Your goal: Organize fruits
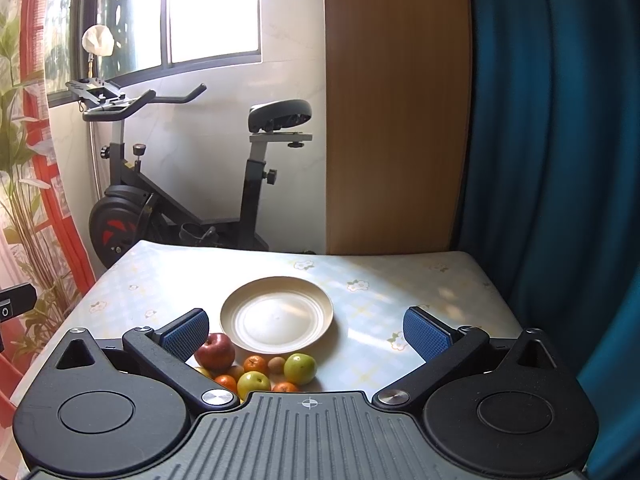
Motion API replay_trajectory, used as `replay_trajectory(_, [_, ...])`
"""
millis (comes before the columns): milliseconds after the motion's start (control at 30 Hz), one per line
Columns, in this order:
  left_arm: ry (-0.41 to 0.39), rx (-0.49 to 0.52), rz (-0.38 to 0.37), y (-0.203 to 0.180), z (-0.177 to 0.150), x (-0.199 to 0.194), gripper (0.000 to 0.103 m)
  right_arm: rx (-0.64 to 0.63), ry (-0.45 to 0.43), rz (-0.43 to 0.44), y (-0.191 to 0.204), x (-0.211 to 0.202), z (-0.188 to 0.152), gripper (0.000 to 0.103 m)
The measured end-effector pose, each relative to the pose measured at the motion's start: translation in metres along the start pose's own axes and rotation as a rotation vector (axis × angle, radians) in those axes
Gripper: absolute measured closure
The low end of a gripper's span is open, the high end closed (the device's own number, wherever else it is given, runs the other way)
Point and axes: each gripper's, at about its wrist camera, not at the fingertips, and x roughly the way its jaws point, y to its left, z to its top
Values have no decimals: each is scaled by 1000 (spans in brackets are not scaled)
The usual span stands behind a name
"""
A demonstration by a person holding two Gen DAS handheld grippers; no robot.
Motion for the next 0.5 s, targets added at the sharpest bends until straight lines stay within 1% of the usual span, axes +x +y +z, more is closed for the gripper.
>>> replay_trajectory(500, [-2, 2, 3, 0, 0, -2, 0, 0, -2, 1, 0, -1, 0, 0])
